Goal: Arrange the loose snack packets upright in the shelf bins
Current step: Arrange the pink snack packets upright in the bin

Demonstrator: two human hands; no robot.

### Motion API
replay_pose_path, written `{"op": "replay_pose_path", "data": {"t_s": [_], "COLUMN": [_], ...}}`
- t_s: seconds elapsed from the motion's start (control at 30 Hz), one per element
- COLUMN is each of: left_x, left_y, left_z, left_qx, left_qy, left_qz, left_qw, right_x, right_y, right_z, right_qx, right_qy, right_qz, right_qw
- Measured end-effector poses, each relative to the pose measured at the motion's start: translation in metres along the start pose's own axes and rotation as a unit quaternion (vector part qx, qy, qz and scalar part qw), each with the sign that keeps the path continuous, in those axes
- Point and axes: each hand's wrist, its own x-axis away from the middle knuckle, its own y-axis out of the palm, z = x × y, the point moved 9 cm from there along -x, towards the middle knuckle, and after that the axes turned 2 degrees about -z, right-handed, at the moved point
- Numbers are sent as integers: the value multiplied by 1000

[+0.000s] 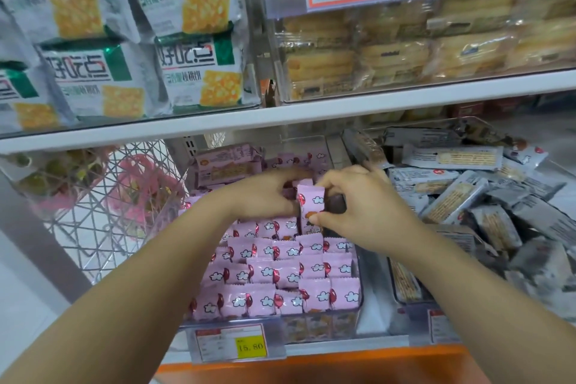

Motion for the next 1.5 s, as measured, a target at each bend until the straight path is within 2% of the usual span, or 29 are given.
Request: {"op": "replay_pose_path", "data": {"t_s": [0.07,0.27,0.43,0.6,0.67,0.77,0.87,0.97,1.03,1.13,1.3,1.4,1.5], "left_x": [6,29,29,23,20,23,35,46,47,34,26,34,54], "left_y": [-7,3,5,18,20,18,-5,-44,-62,-67,-75,-74,-72], "left_z": [4,9,3,-2,-3,-2,-2,-31,-58,-94,-103,-87,-66], "left_qx": [-10,60,-4,-166,-187,-153,-33,-53,-94,-183,-203,-221,-229], "left_qy": [10,36,61,38,30,48,61,23,-33,-152,-202,-163,-80], "left_qz": [9,9,90,71,63,69,156,316,376,324,274,305,376], "left_qw": [1000,998,994,983,980,985,985,947,921,916,918,912,894], "right_x": [-1,1,5,10,11,11,11,9,8,9,10,10,10], "right_y": [4,13,-3,-11,-10,-11,-14,-18,-19,-18,-18,-19,-20], "right_z": [1,-2,-3,2,4,4,5,5,4,2,3,2,-1], "right_qx": [6,56,15,11,4,-1,-12,-18,-24,-35,-45,-45,-47], "right_qy": [2,-26,-40,-44,-41,-39,-31,-26,-21,-20,-18,-24,-32], "right_qz": [-28,-107,-53,-31,-35,-39,-37,-25,-25,-33,-39,-34,-25], "right_qw": [1000,992,998,998,999,998,999,999,999,999,998,998,998]}}
